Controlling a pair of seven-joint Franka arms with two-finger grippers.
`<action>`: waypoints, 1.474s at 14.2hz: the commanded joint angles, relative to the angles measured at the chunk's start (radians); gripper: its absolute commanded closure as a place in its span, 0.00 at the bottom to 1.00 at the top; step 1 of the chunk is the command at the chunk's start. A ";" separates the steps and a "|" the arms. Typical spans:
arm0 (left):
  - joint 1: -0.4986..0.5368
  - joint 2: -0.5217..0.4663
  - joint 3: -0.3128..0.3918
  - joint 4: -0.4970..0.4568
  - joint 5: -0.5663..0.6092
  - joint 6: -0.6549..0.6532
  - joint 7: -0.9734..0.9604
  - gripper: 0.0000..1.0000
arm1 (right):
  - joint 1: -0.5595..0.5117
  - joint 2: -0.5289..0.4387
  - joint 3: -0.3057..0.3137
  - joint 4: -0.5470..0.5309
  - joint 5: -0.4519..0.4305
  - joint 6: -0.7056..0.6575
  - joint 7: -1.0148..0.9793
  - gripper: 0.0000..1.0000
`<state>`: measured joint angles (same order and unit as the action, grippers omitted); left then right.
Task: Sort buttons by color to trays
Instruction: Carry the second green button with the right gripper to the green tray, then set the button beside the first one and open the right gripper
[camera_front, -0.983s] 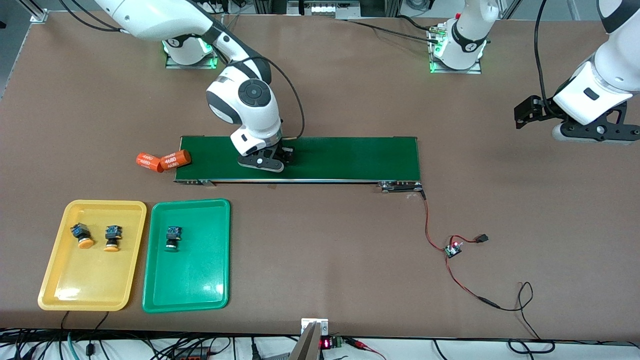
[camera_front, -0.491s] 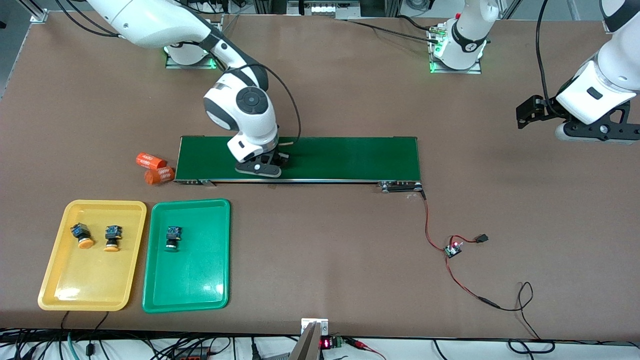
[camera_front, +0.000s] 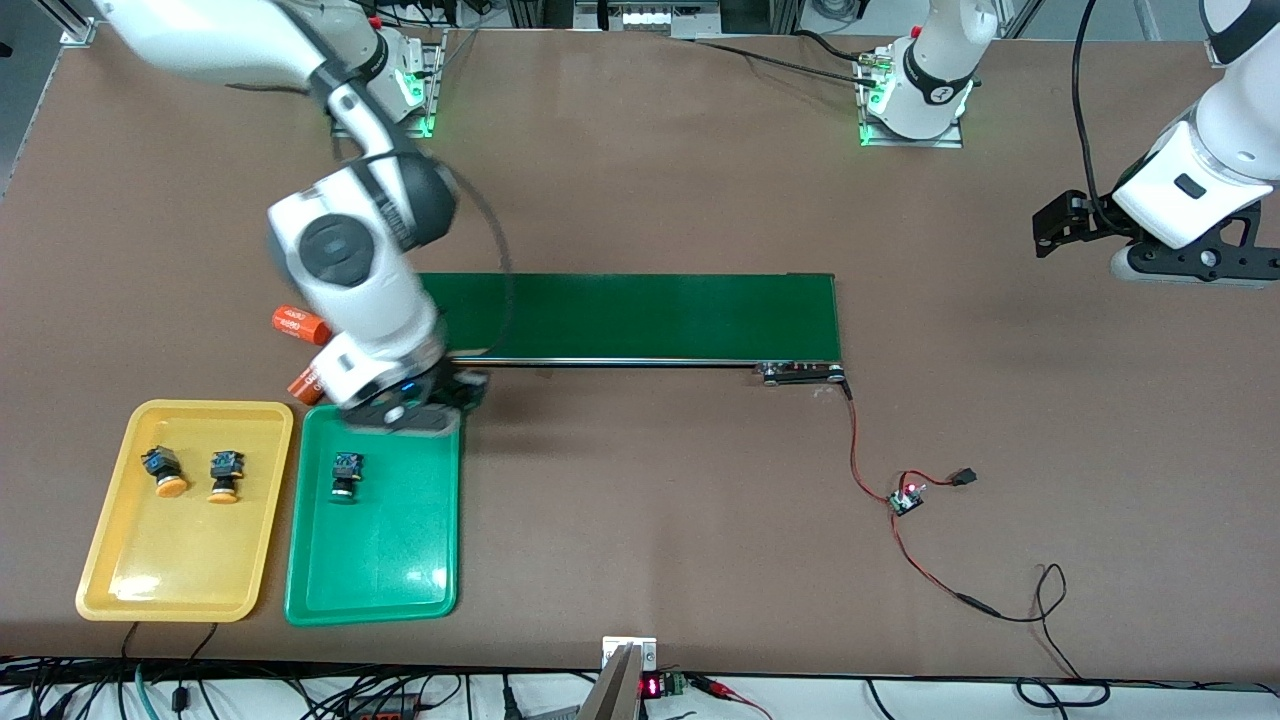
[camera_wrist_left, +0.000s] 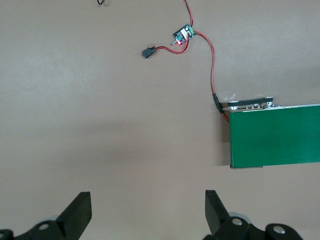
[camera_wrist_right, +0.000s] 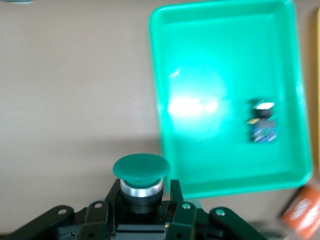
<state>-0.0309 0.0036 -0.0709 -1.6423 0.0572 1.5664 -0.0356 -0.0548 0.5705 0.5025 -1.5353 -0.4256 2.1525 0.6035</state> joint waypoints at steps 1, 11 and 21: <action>0.003 -0.008 -0.001 0.012 -0.007 -0.017 0.008 0.00 | 0.006 0.110 -0.067 0.053 0.005 0.073 -0.090 1.00; 0.003 -0.008 -0.003 0.010 -0.008 -0.023 0.008 0.00 | 0.006 0.267 -0.191 0.080 0.001 0.230 -0.122 0.22; 0.000 -0.008 -0.003 0.012 -0.008 -0.025 0.008 0.00 | -0.052 -0.004 -0.168 0.081 0.135 -0.147 -0.248 0.00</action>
<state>-0.0316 0.0036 -0.0720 -1.6418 0.0572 1.5625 -0.0356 -0.0701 0.7138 0.3182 -1.4209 -0.3913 2.1421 0.4578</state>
